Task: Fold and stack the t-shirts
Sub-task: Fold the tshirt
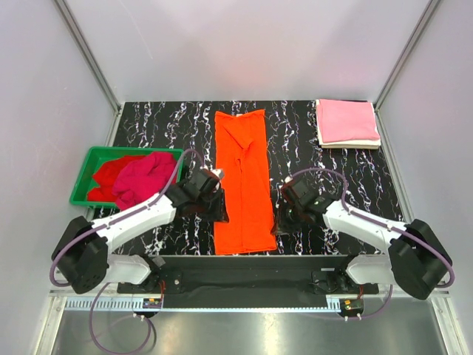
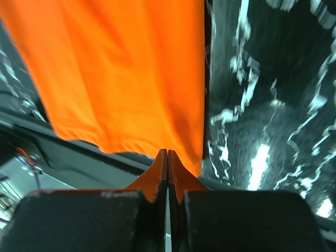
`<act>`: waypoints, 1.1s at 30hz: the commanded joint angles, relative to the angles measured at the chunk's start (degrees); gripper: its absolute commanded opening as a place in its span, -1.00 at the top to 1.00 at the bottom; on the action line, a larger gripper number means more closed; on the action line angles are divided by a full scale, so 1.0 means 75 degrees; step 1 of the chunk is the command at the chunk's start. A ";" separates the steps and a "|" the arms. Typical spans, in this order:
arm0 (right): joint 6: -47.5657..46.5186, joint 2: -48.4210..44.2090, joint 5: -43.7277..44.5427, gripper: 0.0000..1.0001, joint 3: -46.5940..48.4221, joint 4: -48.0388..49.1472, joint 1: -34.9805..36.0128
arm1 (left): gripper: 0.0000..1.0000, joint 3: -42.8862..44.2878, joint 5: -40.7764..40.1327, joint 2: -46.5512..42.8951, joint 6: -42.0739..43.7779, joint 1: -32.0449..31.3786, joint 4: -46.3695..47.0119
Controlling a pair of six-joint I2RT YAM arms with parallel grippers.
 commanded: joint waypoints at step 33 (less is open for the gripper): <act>0.1216 -0.0167 0.1365 1.00 -0.0731 0.0087 0.1640 | 0.43 -0.2117 0.0496 -0.1279 -0.1279 -0.0749 0.0721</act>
